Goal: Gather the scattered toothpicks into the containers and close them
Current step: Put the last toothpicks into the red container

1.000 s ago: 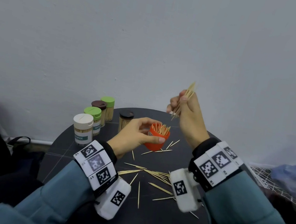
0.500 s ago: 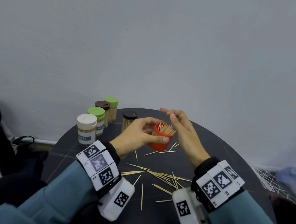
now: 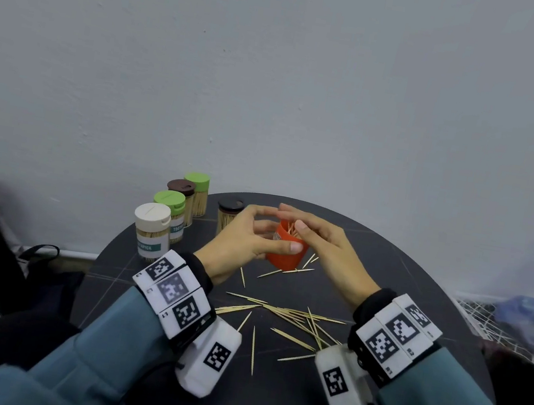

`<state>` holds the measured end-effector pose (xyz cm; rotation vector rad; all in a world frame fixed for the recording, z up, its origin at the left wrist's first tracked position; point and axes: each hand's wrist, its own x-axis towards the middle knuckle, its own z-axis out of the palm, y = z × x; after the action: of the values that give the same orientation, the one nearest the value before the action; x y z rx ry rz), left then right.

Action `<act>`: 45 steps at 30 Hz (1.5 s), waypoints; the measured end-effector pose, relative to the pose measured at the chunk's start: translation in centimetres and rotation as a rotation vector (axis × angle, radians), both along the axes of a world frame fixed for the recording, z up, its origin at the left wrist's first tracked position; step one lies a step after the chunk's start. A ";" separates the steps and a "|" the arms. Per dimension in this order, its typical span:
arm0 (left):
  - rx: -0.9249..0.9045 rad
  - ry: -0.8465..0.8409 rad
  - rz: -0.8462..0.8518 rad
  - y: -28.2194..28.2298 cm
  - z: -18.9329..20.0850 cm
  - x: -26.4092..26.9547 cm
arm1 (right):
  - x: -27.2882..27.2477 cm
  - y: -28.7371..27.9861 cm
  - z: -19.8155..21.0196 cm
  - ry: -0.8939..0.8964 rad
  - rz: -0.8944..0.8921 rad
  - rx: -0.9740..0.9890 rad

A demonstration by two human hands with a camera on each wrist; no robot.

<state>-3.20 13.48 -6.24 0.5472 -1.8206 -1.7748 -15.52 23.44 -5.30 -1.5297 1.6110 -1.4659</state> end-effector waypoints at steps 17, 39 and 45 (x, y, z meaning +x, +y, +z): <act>-0.075 0.026 0.123 -2.4 1.2 0.2 | -6.1 -4.4 -1.4 0.681 -0.247 0.981; -0.059 0.006 0.165 -3.3 1.2 0.5 | -3.6 -6.3 -2.9 0.919 -0.153 0.928; -0.062 0.003 0.162 -3.2 1.4 0.6 | -4.4 -6.6 -2.9 0.866 -0.241 0.931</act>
<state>-2.60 10.25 -4.88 0.6475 -1.7698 -1.6054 -19.93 16.81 -8.16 -1.4260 2.4916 0.0765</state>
